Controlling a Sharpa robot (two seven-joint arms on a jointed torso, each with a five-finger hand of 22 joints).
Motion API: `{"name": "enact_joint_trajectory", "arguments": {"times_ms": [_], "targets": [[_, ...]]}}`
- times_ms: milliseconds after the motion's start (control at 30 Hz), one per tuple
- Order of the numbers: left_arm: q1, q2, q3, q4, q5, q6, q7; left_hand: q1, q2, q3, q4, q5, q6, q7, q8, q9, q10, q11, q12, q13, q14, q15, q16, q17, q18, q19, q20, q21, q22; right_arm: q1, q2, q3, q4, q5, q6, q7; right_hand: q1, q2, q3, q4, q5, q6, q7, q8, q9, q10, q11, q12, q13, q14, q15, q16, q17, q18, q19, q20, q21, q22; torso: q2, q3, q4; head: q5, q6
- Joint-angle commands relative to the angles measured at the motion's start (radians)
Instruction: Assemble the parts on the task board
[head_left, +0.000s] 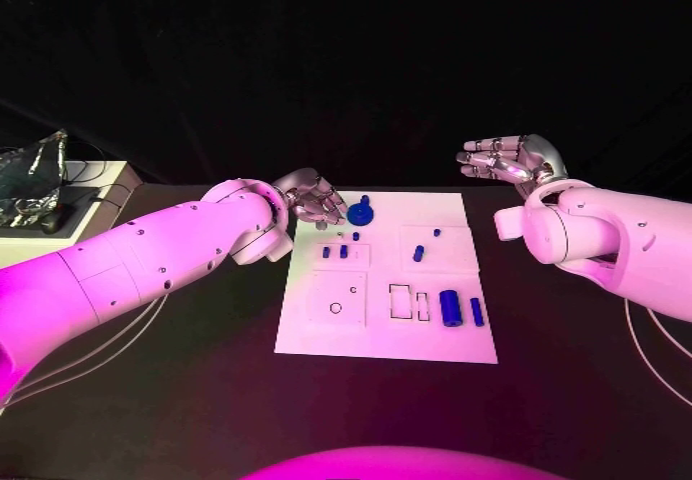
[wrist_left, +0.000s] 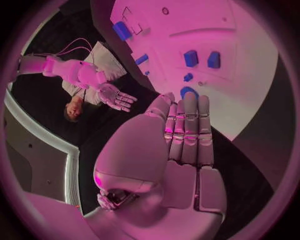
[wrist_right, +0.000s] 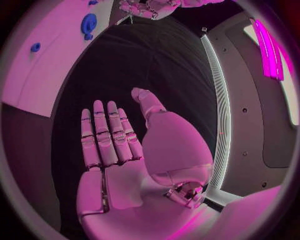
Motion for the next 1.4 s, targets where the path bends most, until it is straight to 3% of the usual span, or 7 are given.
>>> {"name": "enact_joint_trajectory", "arguments": {"times_ms": [33, 133, 167, 300, 533, 700, 1400], "targets": [[0.0, 0.031, -0.009, -0.025, -0.107, -0.039, 0.172, -0.013, -0.024, 0.005, -0.02, -0.006, 0.024, -0.015, -0.036, -0.07, 0.03, -0.003, -0.037, -0.023, 0.014, -0.003, 0.036, -0.007, 0.015, 0.018, 0.0, 0.013, 0.013, 0.0, 0.002, 0.0, 0.0, -0.005, 0.01, 0.023, -0.01, 0.008, 0.02, -0.009, -0.006, 0.015, -0.001, -0.002, 0.0, 0.008, -0.004, -0.006, -0.001, 0.006, -0.003, -0.003, -0.001, -0.003, 0.009, -0.001, 0.005, 0.001, 0.001, -0.0016, 0.0001, -0.002, 0.005], [0.0, 0.063, -0.021, -0.057, -0.169, -0.046, 0.192, -0.029, -0.037, 0.008, -0.03, -0.025, 0.054, -0.021, -0.064, -0.13, 0.029, 0.002, -0.083, -0.023, 0.003, 0.001, 0.065, -0.017, 0.016, 0.018, 0.004, 0.009, 0.018, 0.0, 0.005, 0.0, -0.003, -0.005, 0.012, 0.024, -0.012, 0.007, 0.026, -0.011, -0.007, 0.018, -0.001, -0.002, 0.0, 0.009, -0.004, -0.006, -0.001, 0.007, -0.003, -0.003, -0.001, -0.003, 0.009, -0.001, 0.004, 0.001, 0.001, -0.0014, -0.0031, 0.0, 0.009], [0.0, 0.073, -0.026, -0.069, -0.191, -0.05, 0.195, -0.041, -0.037, 0.003, -0.027, -0.09, 0.056, -0.021, -0.066, -0.144, 0.029, 0.005, -0.094, -0.023, 0.013, 0.0, 0.086, -0.015, 0.016, 0.027, 0.005, 0.011, 0.02, 0.0, 0.006, 0.0, -0.003, -0.005, 0.012, 0.024, -0.019, 0.005, 0.04, -0.017, -0.008, 0.015, -0.001, -0.002, 0.0, 0.009, -0.004, -0.006, -0.001, 0.007, -0.003, -0.003, -0.001, -0.004, 0.011, -0.002, 0.003, 0.001, 0.001, -0.0011, -0.0036, -0.001, 0.011], [0.0, 0.107, -0.041, -0.112, -0.263, -0.058, 0.199, -0.081, -0.06, -0.043, -0.006, -0.249, 0.048, -0.024, -0.065, -0.185, 0.013, 0.011, -0.114, -0.021, -0.004, 0.011, 0.139, -0.021, 0.011, 0.031, 0.018, -0.008, 0.01, 0.0, 0.008, 0.0, -0.003, -0.005, 0.012, 0.025, -0.021, 0.005, 0.041, -0.017, -0.007, 0.011, 0.0, -0.002, 0.0, 0.008, -0.004, -0.006, -0.001, 0.007, -0.003, -0.003, -0.001, -0.004, 0.012, -0.002, 0.003, 0.001, 0.002, -0.0005, -0.0041, -0.004, 0.015], [0.0, 0.146, -0.052, -0.159, -0.359, -0.039, 0.185, -0.052, -0.047, -0.071, -0.012, -0.247, 0.061, -0.029, -0.063, -0.225, 0.005, 0.006, -0.108, -0.021, -0.042, 0.009, 0.29, -0.115, 0.018, 0.048, 0.019, -0.009, 0.058, 0.0, 0.008, 0.001, 0.0, -0.005, 0.012, 0.026, -0.022, 0.004, 0.042, -0.017, -0.007, 0.006, 0.0, -0.003, 0.0, 0.007, -0.003, -0.006, -0.001, 0.006, -0.003, -0.003, -0.001, -0.004, 0.01, -0.002, 0.003, 0.001, 0.004, -0.0017, -0.0055, -0.005, 0.018], [0.0, 0.163, -0.054, -0.185, -0.395, -0.034, 0.167, -0.077, -0.076, -0.038, -0.003, -0.243, 0.088, -0.036, -0.067, -0.226, 0.013, 0.0, -0.074, -0.02, -0.05, 0.007, 0.37, -0.123, 0.016, 0.053, 0.012, 0.017, 0.104, 0.0, 0.007, 0.001, 0.002, -0.004, 0.013, 0.025, -0.025, 0.004, 0.042, -0.014, -0.005, 0.005, 0.001, -0.003, 0.0, 0.006, -0.003, -0.006, -0.001, 0.006, -0.002, -0.003, -0.001, -0.004, 0.009, -0.002, 0.002, 0.001, 0.003, -0.0004, -0.0056, -0.005, 0.016], [0.0, 0.191, -0.056, -0.261, -0.415, 0.031, 0.165, -0.102, -0.096, 0.139, -0.015, -0.244, 0.141, -0.036, -0.069, -0.228, 0.06, 0.001, -0.103, -0.021, -0.068, 0.009, 0.482, -0.172, 0.031, 0.05, 0.016, 0.048, 0.199, 0.001, 0.004, 0.001, 0.008, 0.01, 0.018, 0.023, -0.029, 0.005, 0.041, -0.009, 0.0, -0.001, 0.001, -0.003, -0.001, 0.005, -0.002, -0.006, -0.001, 0.005, -0.002, -0.003, -0.001, -0.004, 0.004, -0.001, 0.0, 0.001, 0.002, -0.0009, -0.0056, -0.005, 0.008]]}}
